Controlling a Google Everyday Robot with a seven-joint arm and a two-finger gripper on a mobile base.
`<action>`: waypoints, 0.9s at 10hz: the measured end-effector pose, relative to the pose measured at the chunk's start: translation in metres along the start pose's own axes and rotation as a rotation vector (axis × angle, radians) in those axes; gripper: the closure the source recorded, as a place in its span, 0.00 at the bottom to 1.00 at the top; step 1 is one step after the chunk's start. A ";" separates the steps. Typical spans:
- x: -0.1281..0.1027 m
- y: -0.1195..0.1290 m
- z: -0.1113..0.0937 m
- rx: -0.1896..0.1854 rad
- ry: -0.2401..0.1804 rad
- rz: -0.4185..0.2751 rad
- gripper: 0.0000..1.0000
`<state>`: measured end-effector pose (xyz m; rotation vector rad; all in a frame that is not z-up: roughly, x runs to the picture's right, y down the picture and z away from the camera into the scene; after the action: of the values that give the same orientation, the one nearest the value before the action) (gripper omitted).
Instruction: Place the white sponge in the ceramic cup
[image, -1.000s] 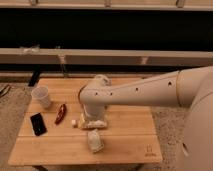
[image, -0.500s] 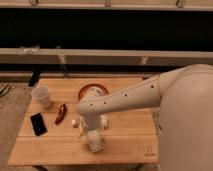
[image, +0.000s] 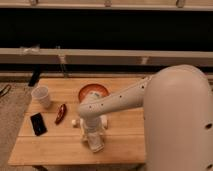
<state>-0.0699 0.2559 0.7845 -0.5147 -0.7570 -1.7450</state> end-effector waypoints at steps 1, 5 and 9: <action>0.001 0.001 0.002 -0.005 -0.004 0.001 0.20; 0.000 0.001 0.011 -0.026 -0.025 -0.004 0.37; -0.004 -0.001 -0.001 -0.041 -0.032 0.011 0.81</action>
<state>-0.0693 0.2576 0.7812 -0.5748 -0.7402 -1.7488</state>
